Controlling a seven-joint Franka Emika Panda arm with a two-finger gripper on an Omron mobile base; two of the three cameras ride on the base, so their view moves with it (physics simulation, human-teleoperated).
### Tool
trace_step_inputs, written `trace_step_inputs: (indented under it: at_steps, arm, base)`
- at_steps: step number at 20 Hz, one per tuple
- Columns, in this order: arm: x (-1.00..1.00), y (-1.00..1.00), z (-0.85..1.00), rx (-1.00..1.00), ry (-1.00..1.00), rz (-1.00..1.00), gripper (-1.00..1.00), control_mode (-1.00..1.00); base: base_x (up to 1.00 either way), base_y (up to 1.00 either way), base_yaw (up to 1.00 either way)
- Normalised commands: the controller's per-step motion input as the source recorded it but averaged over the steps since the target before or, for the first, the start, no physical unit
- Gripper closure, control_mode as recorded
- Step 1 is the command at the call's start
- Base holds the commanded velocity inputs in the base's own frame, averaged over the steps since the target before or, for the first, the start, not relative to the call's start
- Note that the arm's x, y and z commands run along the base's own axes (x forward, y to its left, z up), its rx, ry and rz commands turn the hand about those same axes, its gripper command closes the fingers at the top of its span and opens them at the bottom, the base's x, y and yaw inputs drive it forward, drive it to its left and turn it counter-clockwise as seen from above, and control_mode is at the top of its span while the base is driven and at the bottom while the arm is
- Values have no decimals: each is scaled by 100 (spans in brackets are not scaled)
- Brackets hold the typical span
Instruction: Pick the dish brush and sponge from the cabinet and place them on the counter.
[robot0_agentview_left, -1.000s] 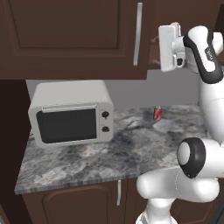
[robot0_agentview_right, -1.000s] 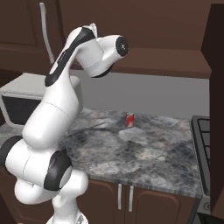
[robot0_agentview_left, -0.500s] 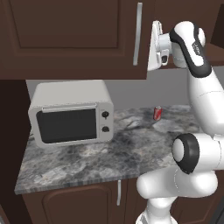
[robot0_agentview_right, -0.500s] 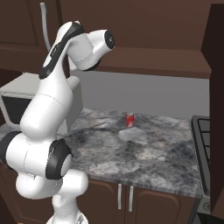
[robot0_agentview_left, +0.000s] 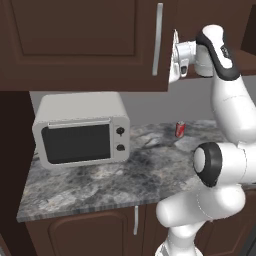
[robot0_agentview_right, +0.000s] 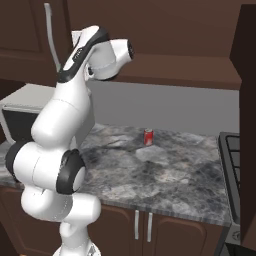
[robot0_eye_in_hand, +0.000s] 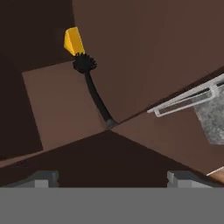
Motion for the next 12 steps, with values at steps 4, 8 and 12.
trace_step_inputs:
  at_steps: [4,8,12]
  arm:
    - [-16,37,-13,6,4,33,-100,-100]
    - [-24,38,-17,5,0,33,-100,-100]
    - [-16,32,-17,5,0,37,-100,-100]
  base:
    - [0,0,0]
    - [0,0,0]
    - [0,0,0]
